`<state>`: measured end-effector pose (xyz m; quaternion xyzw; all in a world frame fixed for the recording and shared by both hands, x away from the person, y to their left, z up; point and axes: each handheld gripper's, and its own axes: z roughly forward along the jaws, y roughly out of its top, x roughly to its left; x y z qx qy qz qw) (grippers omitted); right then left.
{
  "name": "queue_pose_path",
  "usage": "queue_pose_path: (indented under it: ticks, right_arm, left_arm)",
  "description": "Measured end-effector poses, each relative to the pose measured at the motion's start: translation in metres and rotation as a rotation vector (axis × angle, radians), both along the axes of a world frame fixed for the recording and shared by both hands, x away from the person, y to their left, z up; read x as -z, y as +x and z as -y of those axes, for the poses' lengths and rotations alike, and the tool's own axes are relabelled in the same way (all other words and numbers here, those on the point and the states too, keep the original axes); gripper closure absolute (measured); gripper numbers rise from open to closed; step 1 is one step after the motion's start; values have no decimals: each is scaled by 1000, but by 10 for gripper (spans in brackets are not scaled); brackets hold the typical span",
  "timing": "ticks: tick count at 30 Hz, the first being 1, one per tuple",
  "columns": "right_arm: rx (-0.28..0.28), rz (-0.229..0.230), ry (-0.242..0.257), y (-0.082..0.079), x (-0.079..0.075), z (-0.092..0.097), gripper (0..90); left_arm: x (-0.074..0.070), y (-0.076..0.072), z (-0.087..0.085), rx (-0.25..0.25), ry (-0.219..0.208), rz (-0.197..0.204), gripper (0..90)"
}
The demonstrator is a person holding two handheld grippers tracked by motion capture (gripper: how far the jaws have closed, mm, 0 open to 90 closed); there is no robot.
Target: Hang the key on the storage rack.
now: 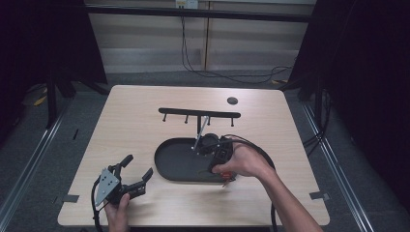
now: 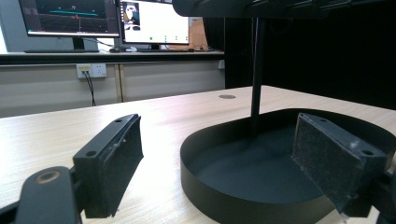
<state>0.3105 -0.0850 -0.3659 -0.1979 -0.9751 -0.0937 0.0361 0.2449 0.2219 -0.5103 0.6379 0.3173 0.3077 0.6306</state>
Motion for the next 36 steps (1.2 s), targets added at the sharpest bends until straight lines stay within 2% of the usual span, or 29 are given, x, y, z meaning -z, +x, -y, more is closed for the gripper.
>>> queue_pose_path:
  ticks: [9,13,18,22,24,27,30,36]
  right_arm:
    - [8,15,-5,1,-14,2,856]
    - [-2,28,-24,5,-20,2,855]
    - [16,44,-19,11,-30,3,856]
    - [23,63,0,15,-41,4,855]
    - [33,84,25,16,-49,4,854]
    - [34,87,40,18,-52,5,854]
    - [30,67,30,23,-56,5,854]
    - [24,82,30,33,-66,0,854]
  left_arm:
    - [0,0,0,0,-3,-1,158]
    - [0,0,0,-1,-1,-1,157]
    - [0,0,0,-1,-2,-2,157]
    - [0,0,0,-5,4,-2,158]
    - [0,0,0,-6,4,-2,158]
    - [0,0,0,-6,4,-2,158]
    - [0,0,0,-7,4,-3,158]
    - [0,0,0,-6,3,-2,158]
